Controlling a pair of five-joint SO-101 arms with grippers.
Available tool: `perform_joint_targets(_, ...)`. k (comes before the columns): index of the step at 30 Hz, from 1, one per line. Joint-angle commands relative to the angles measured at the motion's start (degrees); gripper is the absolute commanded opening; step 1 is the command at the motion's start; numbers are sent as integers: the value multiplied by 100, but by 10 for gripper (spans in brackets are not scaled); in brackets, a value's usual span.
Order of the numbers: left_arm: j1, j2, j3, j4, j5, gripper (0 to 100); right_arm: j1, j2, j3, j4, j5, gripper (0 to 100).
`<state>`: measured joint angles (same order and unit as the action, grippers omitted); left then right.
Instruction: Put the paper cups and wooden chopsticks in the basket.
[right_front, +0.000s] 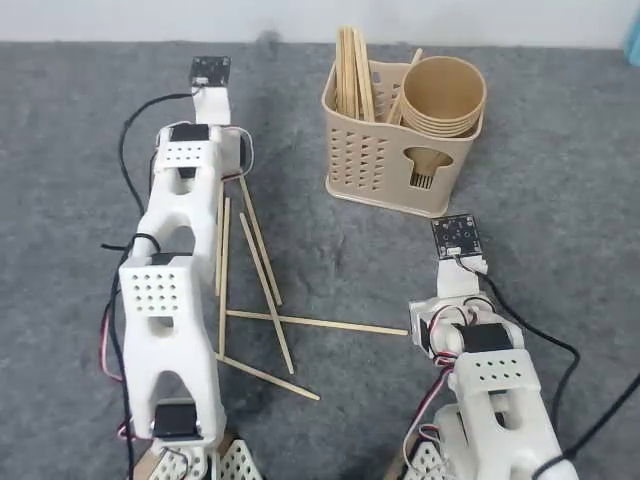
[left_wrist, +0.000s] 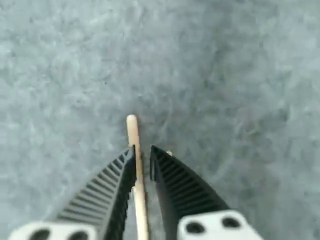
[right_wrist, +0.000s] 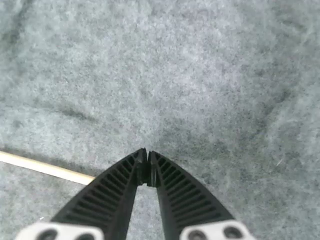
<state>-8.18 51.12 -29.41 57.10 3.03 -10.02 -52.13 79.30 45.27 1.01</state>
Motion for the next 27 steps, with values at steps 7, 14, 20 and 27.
perform_joint_targets(7,-281,571,-971,-97,0,52,48,-136,-53,-84,70,8)
perform_joint_targets(14,-211,844,-1077,-88,9,6,48,-145,-53,-84,70,8)
perform_joint_targets(20,-176,-62,-1077,695,9,9,48,-154,-53,-92,70,8)
perform_joint_targets(27,-176,-1969,-1042,1925,9,9,48,-163,-53,-92,70,8)
